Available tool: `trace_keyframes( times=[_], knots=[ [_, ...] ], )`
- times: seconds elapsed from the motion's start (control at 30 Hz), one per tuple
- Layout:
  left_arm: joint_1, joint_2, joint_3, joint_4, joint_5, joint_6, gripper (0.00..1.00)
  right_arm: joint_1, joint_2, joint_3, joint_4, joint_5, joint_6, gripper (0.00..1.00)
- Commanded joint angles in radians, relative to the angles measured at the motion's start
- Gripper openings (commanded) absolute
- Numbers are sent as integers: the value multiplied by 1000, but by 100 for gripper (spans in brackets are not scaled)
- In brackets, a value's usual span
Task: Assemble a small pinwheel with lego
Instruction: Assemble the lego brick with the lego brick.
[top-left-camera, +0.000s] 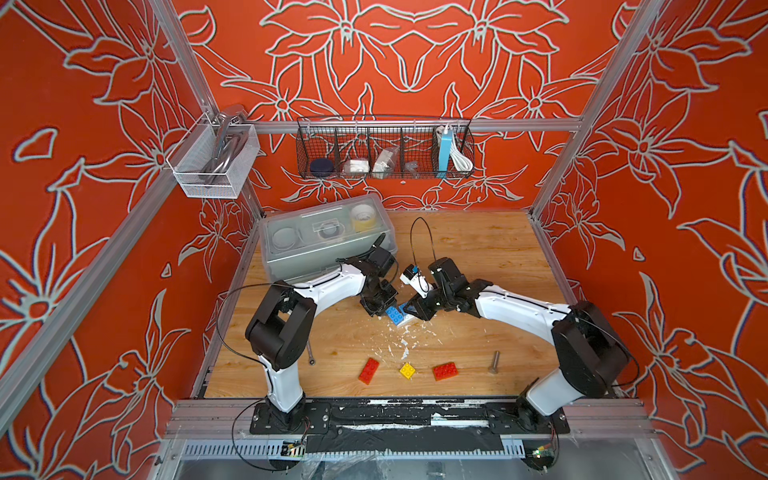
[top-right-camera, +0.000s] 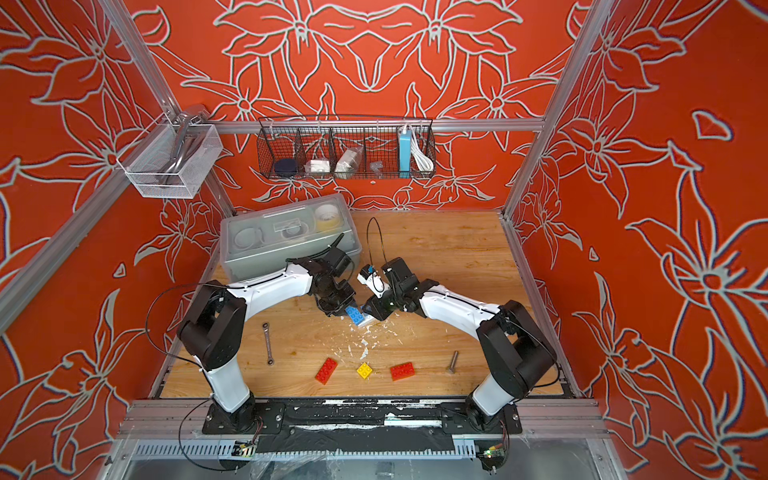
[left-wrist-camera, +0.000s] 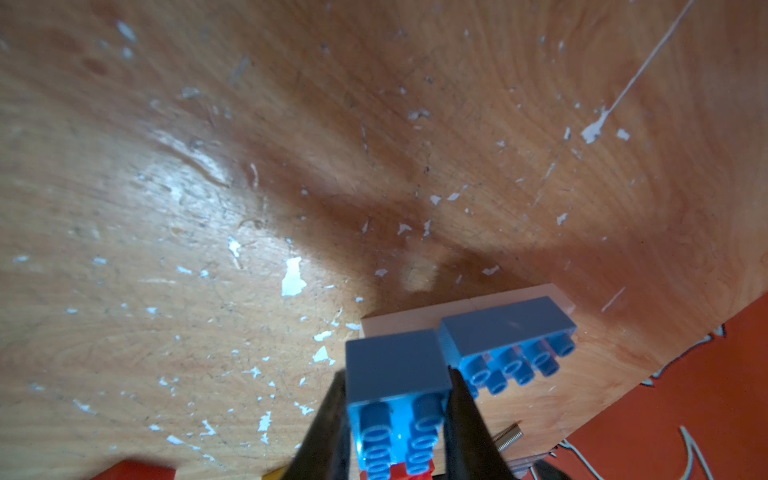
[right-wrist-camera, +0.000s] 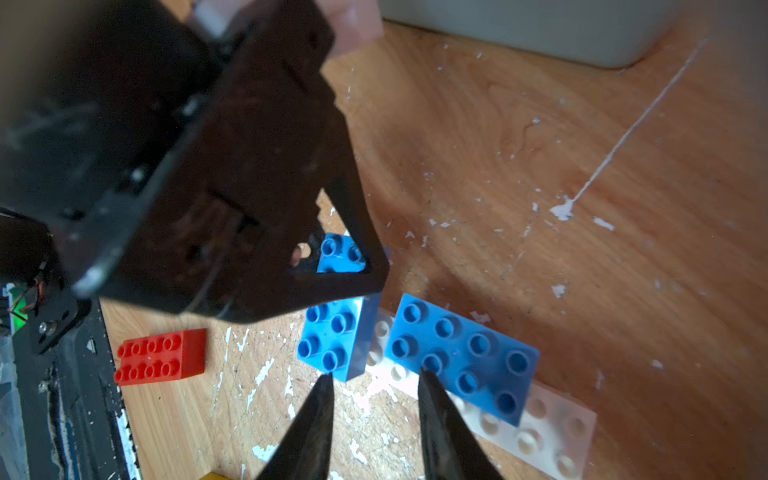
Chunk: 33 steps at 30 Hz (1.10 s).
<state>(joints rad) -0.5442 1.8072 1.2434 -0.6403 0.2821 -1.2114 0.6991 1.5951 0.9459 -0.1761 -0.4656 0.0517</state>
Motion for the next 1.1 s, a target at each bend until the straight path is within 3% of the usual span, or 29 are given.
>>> trace_keyframes(
  times=[0.0,0.47,0.9,1.07],
  knots=[
    [6,17,14,13,-10,6,0,13,24,31,5,-1,-21,35],
    [21,3,22,18,-31,5,0,30,72,55,17,2,-7,28],
    [24,32,68,-8,-16,28,0,53,113,56,7,81,-9,20],
    [23,23,9,47,7,0,0,56,123,52,7,116,3,16]
  ],
)
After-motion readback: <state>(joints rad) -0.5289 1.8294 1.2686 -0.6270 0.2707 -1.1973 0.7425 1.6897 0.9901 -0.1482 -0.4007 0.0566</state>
